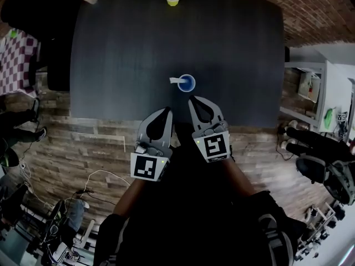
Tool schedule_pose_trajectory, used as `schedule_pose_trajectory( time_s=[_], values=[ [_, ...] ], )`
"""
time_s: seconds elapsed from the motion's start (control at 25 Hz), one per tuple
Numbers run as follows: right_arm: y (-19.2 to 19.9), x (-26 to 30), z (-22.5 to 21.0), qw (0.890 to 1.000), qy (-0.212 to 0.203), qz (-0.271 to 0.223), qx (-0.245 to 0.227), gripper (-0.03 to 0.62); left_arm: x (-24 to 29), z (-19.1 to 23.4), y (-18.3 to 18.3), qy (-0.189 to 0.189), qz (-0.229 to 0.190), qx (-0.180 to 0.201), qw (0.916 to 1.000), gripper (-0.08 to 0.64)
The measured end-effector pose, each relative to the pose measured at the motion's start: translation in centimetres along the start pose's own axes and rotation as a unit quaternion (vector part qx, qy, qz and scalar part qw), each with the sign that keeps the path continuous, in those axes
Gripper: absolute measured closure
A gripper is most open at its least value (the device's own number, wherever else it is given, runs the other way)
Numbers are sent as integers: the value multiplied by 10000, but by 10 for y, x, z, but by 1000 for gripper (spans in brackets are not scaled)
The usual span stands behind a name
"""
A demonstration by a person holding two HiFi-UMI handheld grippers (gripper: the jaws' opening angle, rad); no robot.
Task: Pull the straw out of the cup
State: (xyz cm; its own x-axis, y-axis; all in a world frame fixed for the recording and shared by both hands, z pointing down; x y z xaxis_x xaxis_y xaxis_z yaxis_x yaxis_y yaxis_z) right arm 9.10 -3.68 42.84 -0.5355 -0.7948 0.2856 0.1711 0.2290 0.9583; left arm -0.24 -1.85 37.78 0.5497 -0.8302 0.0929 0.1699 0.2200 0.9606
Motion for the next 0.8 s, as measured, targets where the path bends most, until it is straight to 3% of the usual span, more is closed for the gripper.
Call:
schedule_pose_trajectory(
  time_s=[0.8],
  values=[
    [51,45,10,9961,-314,779,-283,584,16,32,35,-197,352,-490,9980,555]
  ],
)
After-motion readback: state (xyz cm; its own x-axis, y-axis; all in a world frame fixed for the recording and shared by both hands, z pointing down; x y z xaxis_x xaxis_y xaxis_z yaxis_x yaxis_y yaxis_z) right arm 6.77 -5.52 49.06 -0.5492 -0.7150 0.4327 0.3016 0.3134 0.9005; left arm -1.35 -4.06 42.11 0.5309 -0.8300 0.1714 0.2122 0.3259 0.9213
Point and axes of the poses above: the fingertips, and each gripper's own axes: x forward along the fingers, z to its left, y out of its underside, the point moved 3 cm from there along -x, backward along the fingers, and after that the axes turned 8 degrees about -z, right-handed, at the moved point
